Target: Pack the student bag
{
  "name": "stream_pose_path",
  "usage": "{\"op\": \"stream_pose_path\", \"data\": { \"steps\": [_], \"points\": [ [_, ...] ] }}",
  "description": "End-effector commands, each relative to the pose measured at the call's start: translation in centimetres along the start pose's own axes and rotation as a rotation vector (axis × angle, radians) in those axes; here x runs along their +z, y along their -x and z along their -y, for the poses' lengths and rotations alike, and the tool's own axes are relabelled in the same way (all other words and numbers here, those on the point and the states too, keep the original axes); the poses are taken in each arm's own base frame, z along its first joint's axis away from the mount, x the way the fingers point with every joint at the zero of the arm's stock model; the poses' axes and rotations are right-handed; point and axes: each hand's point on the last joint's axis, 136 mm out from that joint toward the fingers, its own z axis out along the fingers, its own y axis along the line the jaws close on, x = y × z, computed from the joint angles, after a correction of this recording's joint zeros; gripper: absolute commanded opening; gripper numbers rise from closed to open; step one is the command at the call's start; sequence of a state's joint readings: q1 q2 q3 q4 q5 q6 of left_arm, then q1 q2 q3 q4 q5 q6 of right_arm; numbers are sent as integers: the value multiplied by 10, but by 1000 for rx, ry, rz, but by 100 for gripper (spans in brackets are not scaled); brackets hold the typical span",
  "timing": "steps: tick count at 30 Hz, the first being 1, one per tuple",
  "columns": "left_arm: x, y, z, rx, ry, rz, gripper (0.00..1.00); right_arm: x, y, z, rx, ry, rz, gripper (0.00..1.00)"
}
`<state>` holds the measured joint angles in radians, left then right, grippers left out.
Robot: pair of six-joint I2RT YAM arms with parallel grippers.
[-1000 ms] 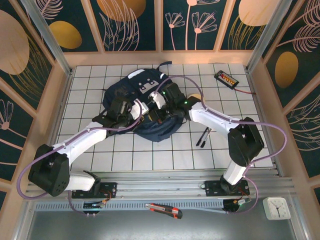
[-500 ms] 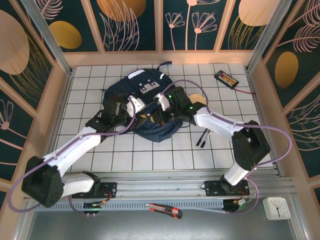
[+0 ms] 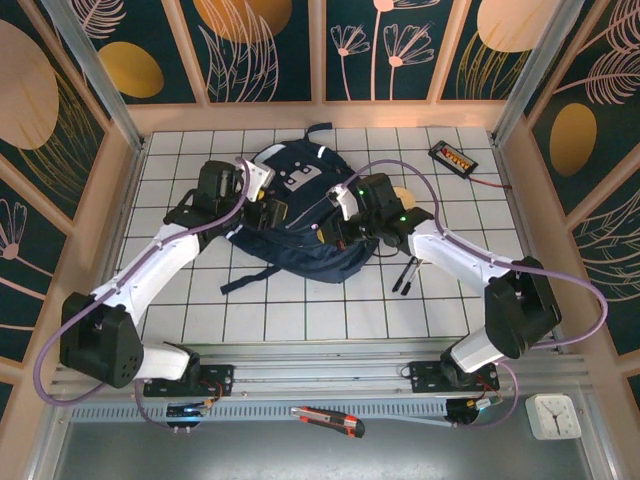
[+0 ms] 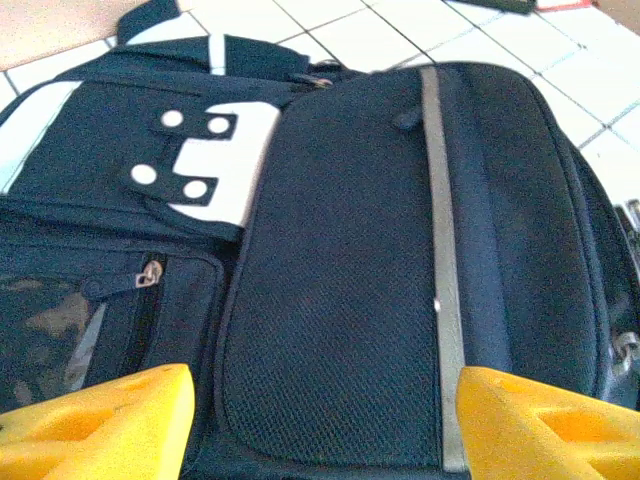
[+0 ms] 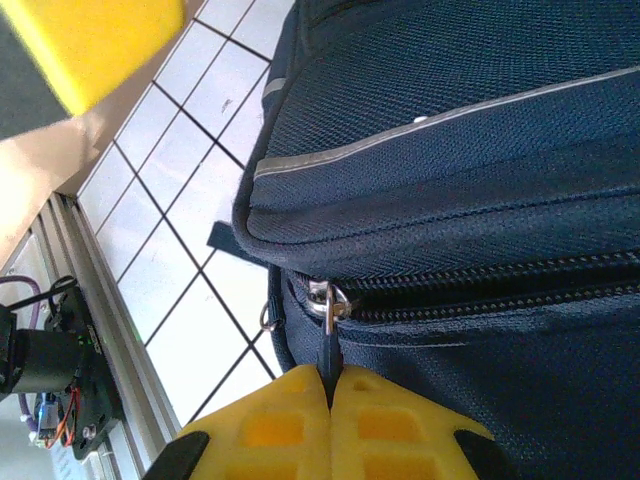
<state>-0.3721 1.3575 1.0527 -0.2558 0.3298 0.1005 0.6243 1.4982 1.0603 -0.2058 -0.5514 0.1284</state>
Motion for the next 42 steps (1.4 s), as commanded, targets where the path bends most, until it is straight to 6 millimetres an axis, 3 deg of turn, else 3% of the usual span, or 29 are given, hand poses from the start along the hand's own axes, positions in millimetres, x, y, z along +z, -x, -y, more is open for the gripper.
{"op": "stream_pose_path", "data": {
  "steps": [1, 4, 6, 11, 15, 19, 21, 23, 24, 28, 35, 42],
  "points": [
    [-23, -30, 24, 280, -99, -54, 69, -15, 26, -15, -90, 22, 94, 0],
    [-37, -58, 35, 540, -110, -16, 68, -18, 29, -14, -117, 24, 88, 0],
    [-39, -61, 28, 621, -40, 30, 67, -22, 30, -14, -144, 19, 88, 0],
    [-16, -69, 13, 667, 1, 5, 67, -38, 31, -3, -140, -2, 108, 0],
    [-2, -67, 4, 669, 35, 35, 65, -39, 28, -4, -136, 3, 92, 0],
    [13, -77, -6, 635, 64, 10, 56, -37, 28, -3, -114, 13, 95, 0],
    [17, -80, -6, 614, 58, 12, 42, -35, 28, -4, -105, 18, 93, 0],
    [23, -85, -8, 582, 50, -5, 3, -33, 28, -2, -99, 17, 86, 0],
    [25, -85, -10, 562, 55, -9, 0, -32, 27, -2, -96, 19, 83, 0],
    [28, -91, -4, 530, 21, 0, 0, -25, 26, -4, -98, 21, 58, 0],
    [22, -78, 6, 475, -17, 59, 0, 0, 6, -31, -160, 23, -46, 0],
    [21, -72, 13, 439, -54, 83, 0, 2, -9, -43, -172, 10, -77, 0]
  ]
}}
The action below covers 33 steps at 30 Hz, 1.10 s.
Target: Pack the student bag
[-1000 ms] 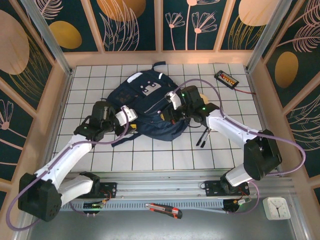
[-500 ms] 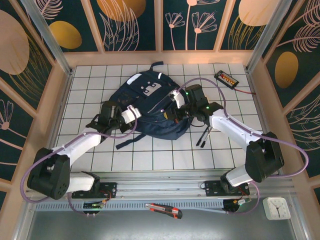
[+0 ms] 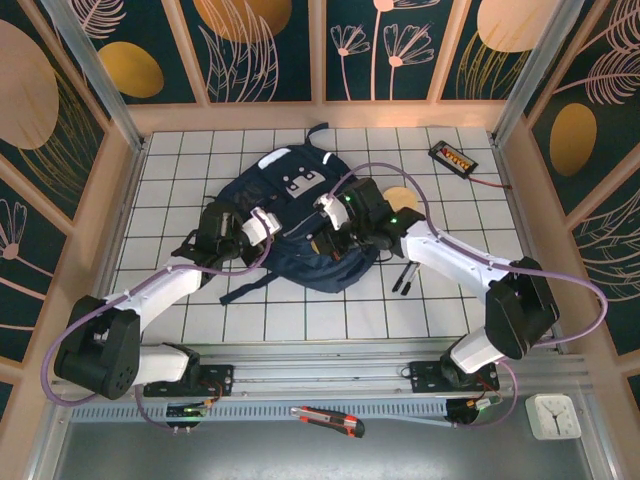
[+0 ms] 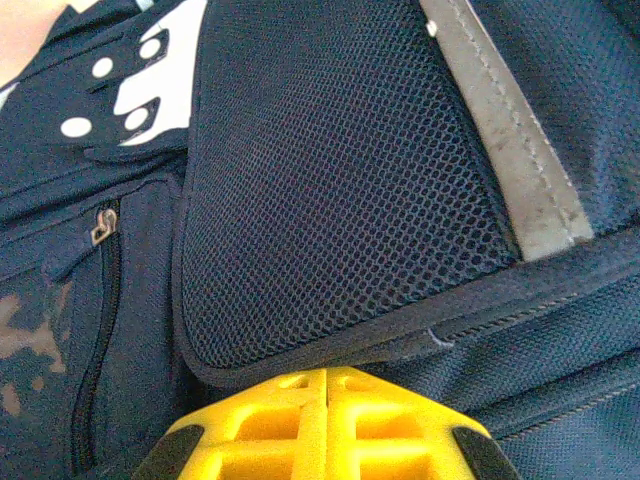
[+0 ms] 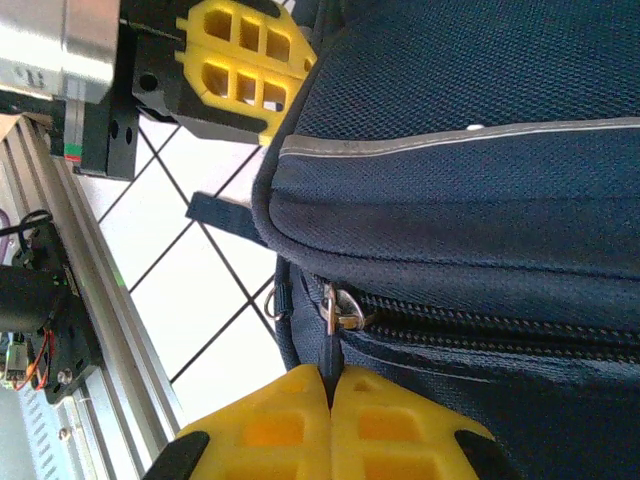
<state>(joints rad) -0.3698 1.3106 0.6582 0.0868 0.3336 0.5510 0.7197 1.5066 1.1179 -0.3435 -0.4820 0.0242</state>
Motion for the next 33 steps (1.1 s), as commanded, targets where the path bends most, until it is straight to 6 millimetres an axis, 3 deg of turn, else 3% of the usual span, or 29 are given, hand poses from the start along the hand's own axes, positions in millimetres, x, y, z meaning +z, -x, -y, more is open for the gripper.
{"op": "stream_pose_path", "data": {
  "steps": [1, 4, 5, 6, 7, 8, 11, 15, 19, 23, 27, 29, 30, 33],
  "points": [
    [-4, 23, 4, -6, -40, 93, 0, -10, 13, -18, -55, 25, 40, 0],
    [-5, 16, 5, 21, -35, 67, 0, -13, 16, -12, -48, 25, 64, 0],
    [-6, 12, 5, 39, -23, 57, 16, -15, 18, -10, -44, 21, 68, 0],
    [-8, 8, 6, 60, -15, 48, 47, -17, 21, -8, -45, 19, 74, 0],
    [-10, 3, 9, 88, -9, 40, 65, -20, 24, -6, -43, 16, 81, 0],
    [-13, -3, 12, 116, -5, 31, 72, -23, 27, -4, -45, 14, 92, 0],
    [-21, -12, 18, 170, 6, 20, 82, -33, 33, 2, -40, 10, 119, 0],
    [-23, -22, 22, 186, 13, 9, 84, -42, 38, 5, -33, 7, 139, 0],
    [-18, -22, 11, 183, 80, 21, 84, -44, 39, 3, -27, 15, 143, 0],
    [-13, -10, -6, 192, 149, 60, 83, -46, 37, 2, -18, 14, 144, 0],
    [-4, 0, -11, 209, 141, 79, 77, -48, 40, 2, -12, 12, 153, 0],
    [1, 2, -12, 209, 128, 83, 64, -48, 43, 2, -8, 11, 161, 0],
    [3, 2, -11, 213, 112, 79, 53, -48, 44, 2, -8, 10, 166, 0],
    [6, 0, -9, 197, 96, 73, 6, -46, 47, 2, -3, 14, 173, 0]
  ]
}}
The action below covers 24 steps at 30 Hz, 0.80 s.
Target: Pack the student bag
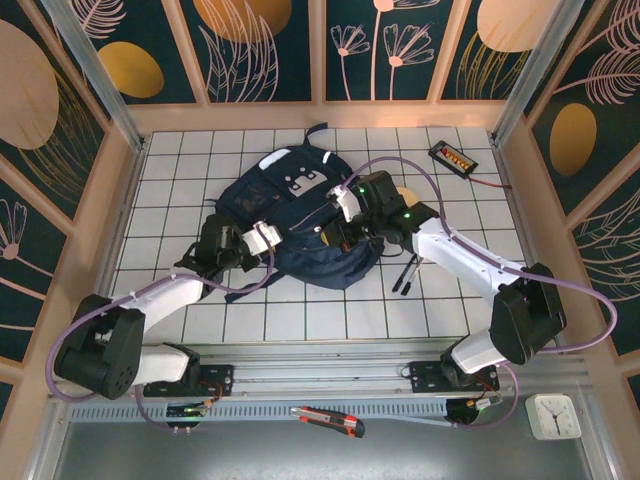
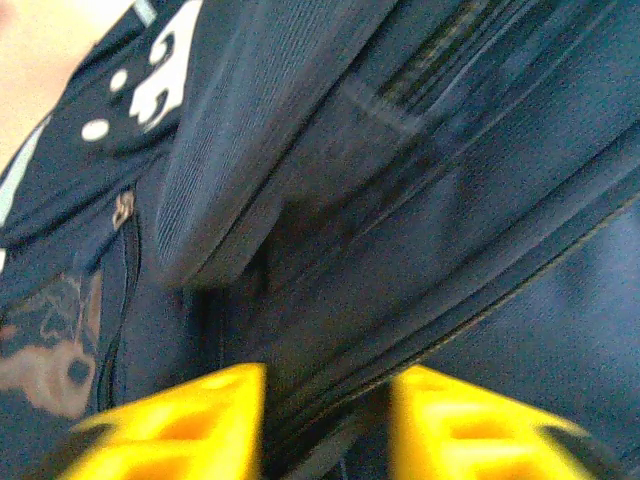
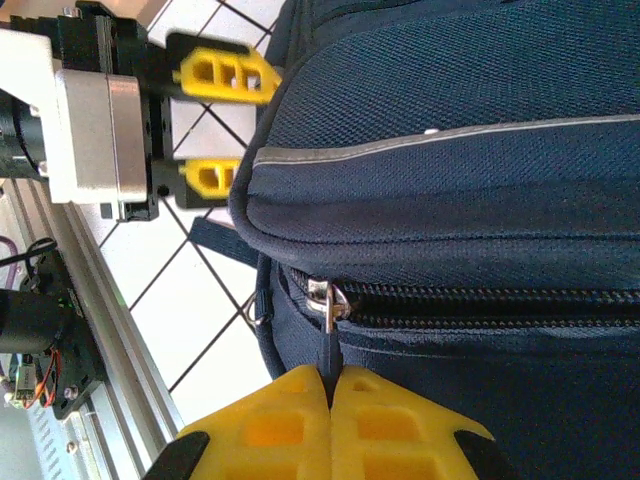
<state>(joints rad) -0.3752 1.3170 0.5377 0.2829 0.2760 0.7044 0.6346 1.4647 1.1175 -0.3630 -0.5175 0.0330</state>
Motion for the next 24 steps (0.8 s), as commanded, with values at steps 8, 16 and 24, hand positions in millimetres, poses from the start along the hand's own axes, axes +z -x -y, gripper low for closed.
{"op": "stream_pose_path", "data": {
  "steps": [8, 16, 24],
  "points": [
    [-4, 16, -5, -47, -4, 54, 0, -10, 24, -26, -81, 29, 48, 0],
    [-3, 27, -7, -103, -21, 87, 0, 10, 5, -59, -82, 142, -43, 0],
    [0, 39, -10, -141, -39, 126, 0, 30, 18, -67, -23, 149, -19, 0]
  ]
}}
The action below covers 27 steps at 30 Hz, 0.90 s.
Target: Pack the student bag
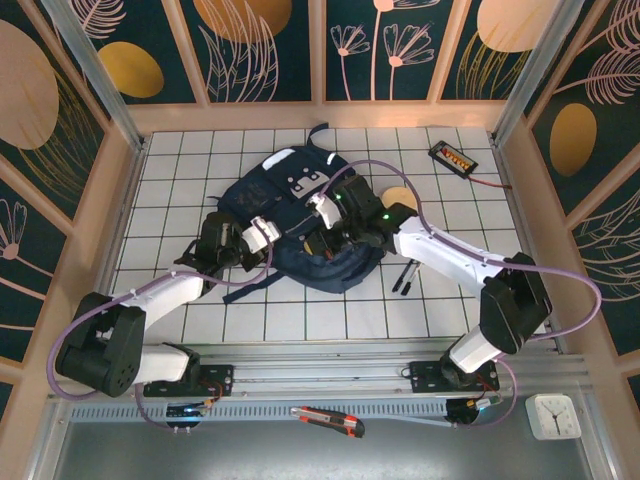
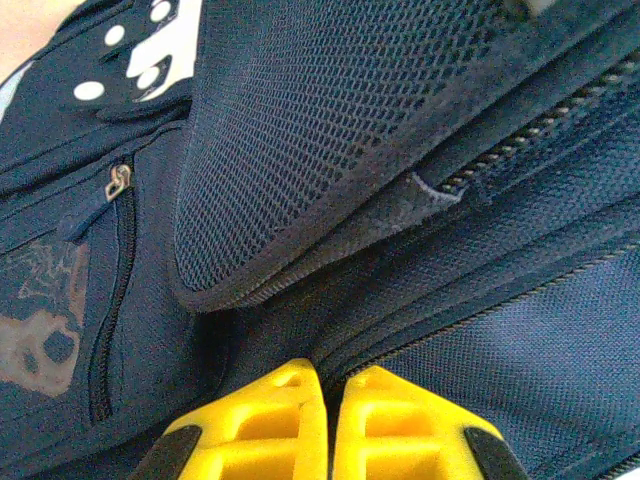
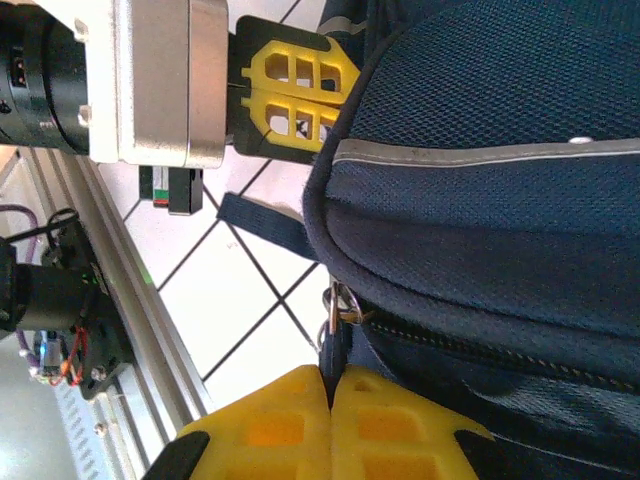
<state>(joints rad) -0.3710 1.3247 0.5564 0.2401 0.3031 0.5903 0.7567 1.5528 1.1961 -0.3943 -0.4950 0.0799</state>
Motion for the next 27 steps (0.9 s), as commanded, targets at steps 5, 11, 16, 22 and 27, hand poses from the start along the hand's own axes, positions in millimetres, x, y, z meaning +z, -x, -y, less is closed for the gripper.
{"op": "stream_pose_path", "data": {
  "steps": [5, 11, 16, 22, 27],
  "points": [
    [0, 44, -8, -32, -17, 147, 0, 18, 25, -39, 44, 110, 80, 0],
    [2, 48, -7, -51, -23, 159, 0, 54, 31, -45, 110, 111, 78, 2],
    [-1, 42, -7, -42, -1, 142, 0, 48, 34, -53, 109, 146, 99, 27],
    [-9, 29, -3, -17, 24, 109, 0, 2, 32, -40, 161, 120, 131, 45],
    [-24, 25, -3, -23, 62, 98, 53, -53, 46, -22, 245, 68, 218, 49]
  ]
}}
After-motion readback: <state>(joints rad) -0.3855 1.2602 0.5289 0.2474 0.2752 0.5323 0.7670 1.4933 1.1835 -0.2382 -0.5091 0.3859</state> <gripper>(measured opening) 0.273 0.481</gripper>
